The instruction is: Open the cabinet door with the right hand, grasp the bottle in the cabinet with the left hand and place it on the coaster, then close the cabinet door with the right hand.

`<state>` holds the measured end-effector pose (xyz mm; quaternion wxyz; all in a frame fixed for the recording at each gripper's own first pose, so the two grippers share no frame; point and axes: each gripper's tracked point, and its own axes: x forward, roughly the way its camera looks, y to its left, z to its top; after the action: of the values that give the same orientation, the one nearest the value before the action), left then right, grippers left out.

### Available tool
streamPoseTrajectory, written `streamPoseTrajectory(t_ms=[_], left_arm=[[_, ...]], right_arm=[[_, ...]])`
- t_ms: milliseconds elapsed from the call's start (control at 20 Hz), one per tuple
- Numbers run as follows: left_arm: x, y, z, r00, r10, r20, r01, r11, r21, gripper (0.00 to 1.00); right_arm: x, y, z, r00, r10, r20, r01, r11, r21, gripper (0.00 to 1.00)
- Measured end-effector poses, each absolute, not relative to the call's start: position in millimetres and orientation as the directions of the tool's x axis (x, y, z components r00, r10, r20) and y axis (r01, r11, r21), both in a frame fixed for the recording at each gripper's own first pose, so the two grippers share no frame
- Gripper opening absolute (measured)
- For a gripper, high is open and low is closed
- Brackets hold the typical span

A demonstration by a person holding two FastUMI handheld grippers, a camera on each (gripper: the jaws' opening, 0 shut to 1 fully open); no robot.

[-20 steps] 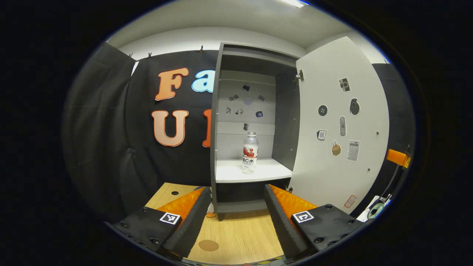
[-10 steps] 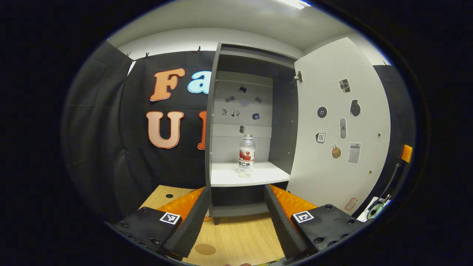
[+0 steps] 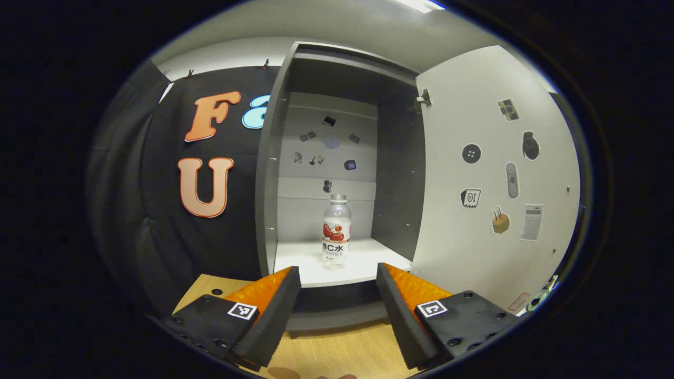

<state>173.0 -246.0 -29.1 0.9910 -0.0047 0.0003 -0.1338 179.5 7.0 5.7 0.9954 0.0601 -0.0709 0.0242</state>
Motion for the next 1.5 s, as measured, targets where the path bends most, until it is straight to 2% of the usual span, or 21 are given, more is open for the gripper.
streamPoseTrajectory(t_ms=[200, 250, 350, 900, 1150, 1500], left_arm=[[224.6, -263.3, -26.7, 0.953, -0.301, 0.016, 0.301, 0.953, -0.009, 0.94], [235.9, -266.1, -28.4, 0.953, -0.303, 0.013, 0.304, 0.953, -0.014, 0.94], [259.9, -272.0, -34.1, 0.950, -0.313, 0.002, 0.313, 0.950, -0.023, 0.94], [357.9, -282.1, -52.3, 0.953, -0.302, -0.003, 0.302, 0.953, -0.011, 0.95], [373.8, -290.5, -52.2, 0.946, -0.325, 0.015, 0.325, 0.945, -0.022, 0.95], [397.0, -297.6, -53.3, 0.951, -0.307, 0.023, 0.307, 0.952, 0.021, 0.94]], right_arm=[[215.0, 13.7, 2.7, 0.992, -0.010, 0.126, -0.006, 0.992, 0.125, 0.61], [221.9, 14.2, 0.4, 0.992, -0.021, 0.123, 0.006, 0.992, 0.124, 0.67], [233.9, 17.2, -2.9, 0.993, -0.036, 0.109, 0.023, 0.992, 0.126, 0.72], [282.3, 21.8, -16.4, 0.995, -0.093, 0.046, 0.085, 0.985, 0.153, 0.74], [294.9, 26.3, -23.7, 0.995, -0.100, 0.012, 0.098, 0.986, 0.136, 0.74], [304.1, 27.7, -35.4, 0.994, -0.106, -0.033, 0.109, 0.985, 0.133, 0.75]])
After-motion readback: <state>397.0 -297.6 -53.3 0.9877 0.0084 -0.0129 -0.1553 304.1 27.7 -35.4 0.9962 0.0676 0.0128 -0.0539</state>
